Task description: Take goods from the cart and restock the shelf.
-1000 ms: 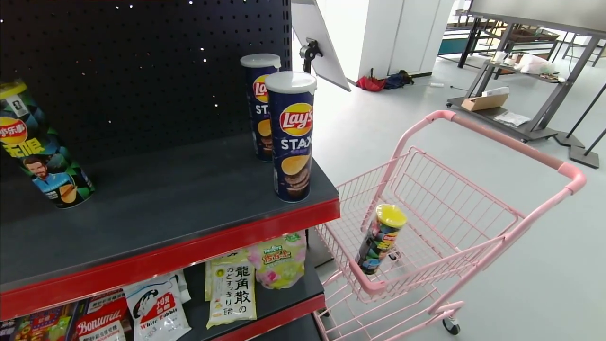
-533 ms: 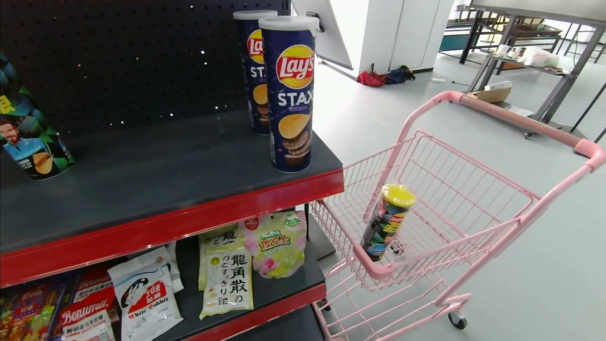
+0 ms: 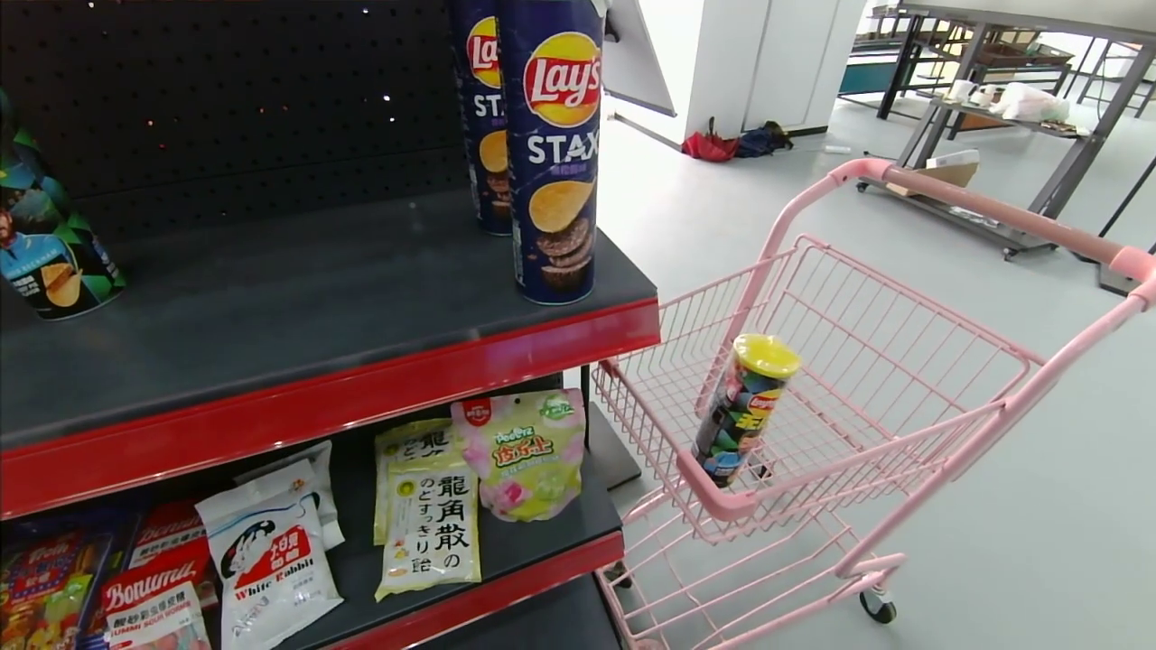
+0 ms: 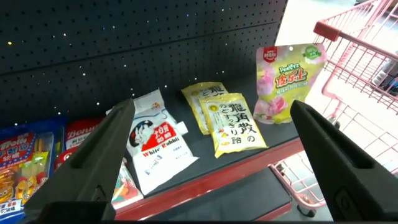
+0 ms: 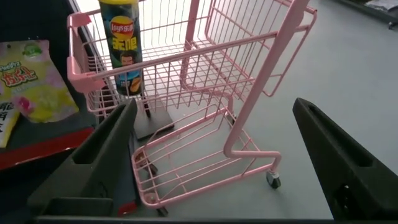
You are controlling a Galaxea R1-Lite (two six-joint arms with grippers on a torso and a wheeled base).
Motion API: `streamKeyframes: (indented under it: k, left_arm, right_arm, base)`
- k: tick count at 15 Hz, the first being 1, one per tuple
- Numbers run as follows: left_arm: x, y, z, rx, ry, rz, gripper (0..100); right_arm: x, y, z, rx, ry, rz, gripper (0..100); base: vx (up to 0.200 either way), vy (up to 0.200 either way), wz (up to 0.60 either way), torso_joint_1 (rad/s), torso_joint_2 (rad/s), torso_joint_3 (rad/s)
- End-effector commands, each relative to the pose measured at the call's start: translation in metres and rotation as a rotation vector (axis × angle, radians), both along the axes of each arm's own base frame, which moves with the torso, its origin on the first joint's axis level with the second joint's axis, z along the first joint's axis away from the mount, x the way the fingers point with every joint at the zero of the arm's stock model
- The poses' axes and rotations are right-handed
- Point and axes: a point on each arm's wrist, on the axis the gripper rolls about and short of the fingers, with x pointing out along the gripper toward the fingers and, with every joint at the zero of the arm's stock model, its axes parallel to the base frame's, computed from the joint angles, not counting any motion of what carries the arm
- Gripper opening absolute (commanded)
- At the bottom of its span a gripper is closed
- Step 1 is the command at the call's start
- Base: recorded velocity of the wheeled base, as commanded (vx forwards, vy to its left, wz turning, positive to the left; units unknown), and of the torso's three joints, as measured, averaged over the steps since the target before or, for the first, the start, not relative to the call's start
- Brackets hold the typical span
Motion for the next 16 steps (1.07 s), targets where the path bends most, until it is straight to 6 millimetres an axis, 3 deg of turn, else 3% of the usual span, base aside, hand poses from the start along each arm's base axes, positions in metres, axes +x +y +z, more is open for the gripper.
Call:
streamKeyframes:
  k: [1, 2, 3, 4, 5, 6, 7, 8, 9, 11, 13, 16]
  left_arm:
    - [0.000, 0.000, 0.000, 0.000, 0.001, 0.000, 100]
    - [0.000, 0.000, 0.000, 0.000, 0.001, 0.000, 100]
    - [0.000, 0.000, 0.000, 0.000, 0.001, 0.000, 100]
    - [0.000, 0.000, 0.000, 0.000, 0.001, 0.000, 100]
    - [0.000, 0.000, 0.000, 0.000, 0.001, 0.000, 100]
    - [0.000, 0.000, 0.000, 0.000, 0.001, 0.000, 100]
    - [0.000, 0.000, 0.000, 0.000, 0.001, 0.000, 100]
    - [0.000, 0.000, 0.000, 0.000, 0.001, 0.000, 100]
    - [0.000, 0.000, 0.000, 0.000, 0.001, 0.000, 100]
    - [0.000, 0.000, 0.000, 0.000, 0.001, 0.000, 100]
    - [0.000, 0.000, 0.000, 0.000, 0.001, 0.000, 100]
    - [0.000, 0.000, 0.000, 0.000, 0.001, 0.000, 100]
  right_arm:
    - [-0.002, 0.000, 0.009, 0.000, -0.031, 0.016, 100]
    - [0.002, 0.000, 0.061, 0.025, -0.034, 0.047, 100]
    - [0.023, 0.001, 0.111, 0.124, 0.003, 0.064, 100]
    - [0.041, 0.002, 0.144, 0.160, 0.011, 0.109, 100]
    - [0.050, 0.004, 0.155, 0.157, 0.021, 0.138, 100]
    - [0.078, 0.007, 0.162, 0.158, 0.111, 0.185, 100]
    - [0.087, 0.008, 0.161, 0.161, 0.135, 0.187, 100]
    - [0.116, 0.011, 0.156, 0.169, 0.183, 0.207, 100]
    - [0.143, 0.015, 0.140, 0.170, 0.234, 0.266, 100]
    - [0.178, 0.021, 0.110, 0.160, 0.313, 0.367, 100]
    - [0.201, 0.024, 0.085, 0.165, 0.402, 0.412, 100]
    - [0.226, 0.028, 0.073, 0.175, 0.442, 0.470, 100]
  base:
    - [0.000, 0.000, 0.00, 0.000, 0.00, 0.000]
    - [0.000, 0.000, 0.00, 0.000, 0.00, 0.000]
    - [0.000, 0.000, 0.00, 0.000, 0.00, 0.000]
    - [0.000, 0.000, 0.00, 0.000, 0.00, 0.000]
    - [0.000, 0.000, 0.00, 0.000, 0.00, 0.000]
    - [0.000, 0.000, 0.00, 0.000, 0.00, 0.000]
    - [0.000, 0.000, 0.00, 0.000, 0.00, 0.000]
    - [0.000, 0.000, 0.00, 0.000, 0.00, 0.000]
    - [0.000, 0.000, 0.00, 0.000, 0.00, 0.000]
    - [0.000, 0.000, 0.00, 0.000, 0.00, 0.000]
    - [0.000, 0.000, 0.00, 0.000, 0.00, 0.000]
    - [0.000, 0.000, 0.00, 0.000, 0.00, 0.000]
